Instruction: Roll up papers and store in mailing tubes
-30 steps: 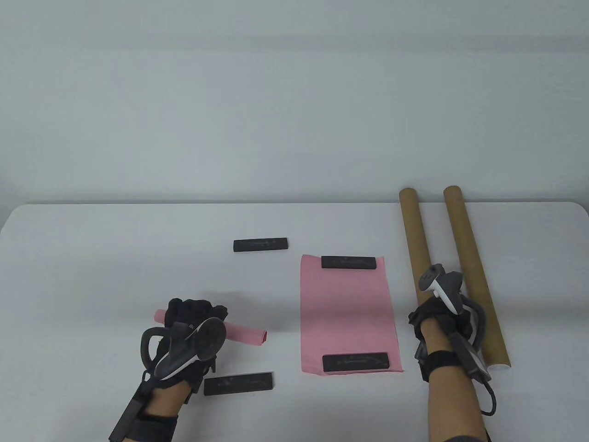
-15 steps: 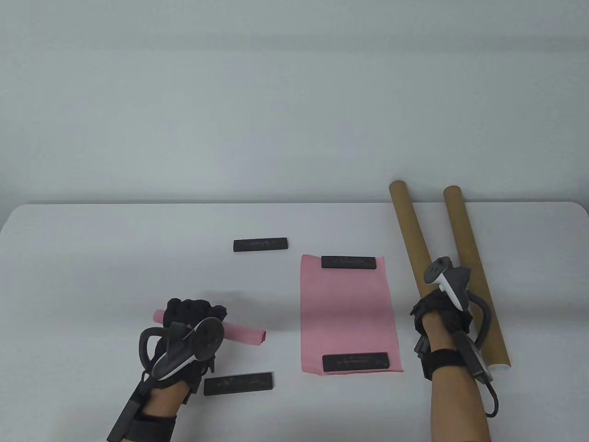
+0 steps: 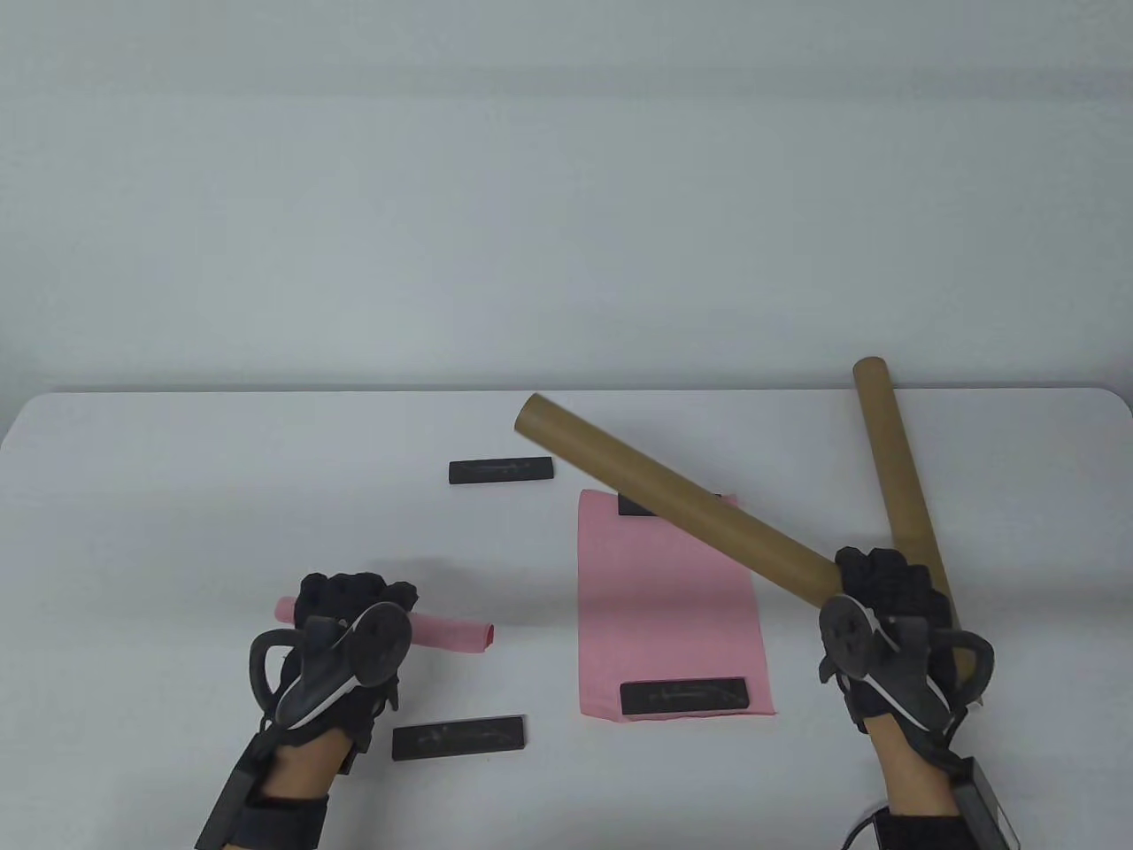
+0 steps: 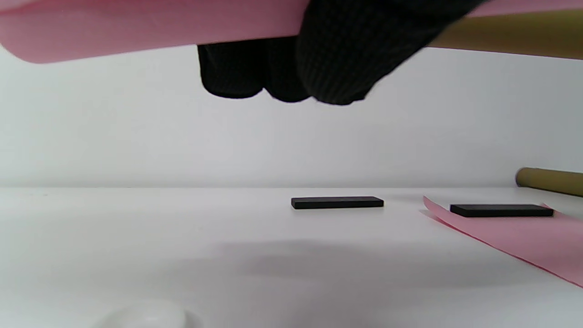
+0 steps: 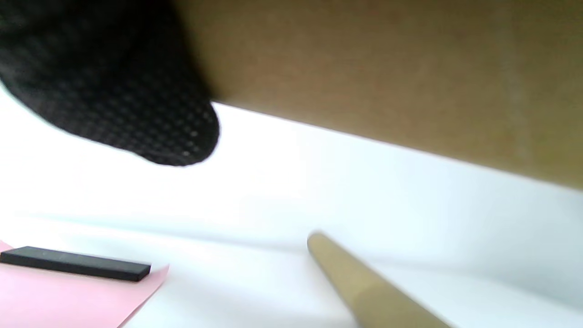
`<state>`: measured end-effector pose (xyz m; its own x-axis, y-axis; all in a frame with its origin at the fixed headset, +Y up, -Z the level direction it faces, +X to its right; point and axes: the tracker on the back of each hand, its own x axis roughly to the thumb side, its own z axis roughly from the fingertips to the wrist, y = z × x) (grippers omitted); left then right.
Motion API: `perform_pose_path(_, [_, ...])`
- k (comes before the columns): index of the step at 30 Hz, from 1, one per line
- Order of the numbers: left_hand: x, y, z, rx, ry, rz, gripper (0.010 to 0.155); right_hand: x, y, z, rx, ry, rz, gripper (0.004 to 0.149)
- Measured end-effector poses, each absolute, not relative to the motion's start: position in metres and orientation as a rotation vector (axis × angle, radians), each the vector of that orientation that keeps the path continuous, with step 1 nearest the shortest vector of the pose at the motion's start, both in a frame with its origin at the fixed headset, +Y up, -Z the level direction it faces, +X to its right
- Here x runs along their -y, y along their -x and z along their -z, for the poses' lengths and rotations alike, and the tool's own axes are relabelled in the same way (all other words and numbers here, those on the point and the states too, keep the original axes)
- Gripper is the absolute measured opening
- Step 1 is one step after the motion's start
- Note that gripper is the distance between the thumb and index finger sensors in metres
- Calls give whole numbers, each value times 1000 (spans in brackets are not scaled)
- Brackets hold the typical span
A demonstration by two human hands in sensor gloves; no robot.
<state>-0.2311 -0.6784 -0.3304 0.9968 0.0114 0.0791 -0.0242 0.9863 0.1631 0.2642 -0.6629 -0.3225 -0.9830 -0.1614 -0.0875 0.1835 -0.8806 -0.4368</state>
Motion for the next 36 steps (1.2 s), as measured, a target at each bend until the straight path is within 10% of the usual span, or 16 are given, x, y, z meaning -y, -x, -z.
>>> perform_pose_path(11, [663, 261, 329, -89, -274, -60, 43, 653, -286, 305, -816, 215, 2840, 64])
perform_pose_path(26, [654, 224, 318, 83, -344, 35, 44, 651, -269, 301, -791, 342, 2804, 64])
perform_pose_path(36, [660, 176, 304, 381, -257, 57, 106, 649, -271, 301, -762, 346, 2781, 64])
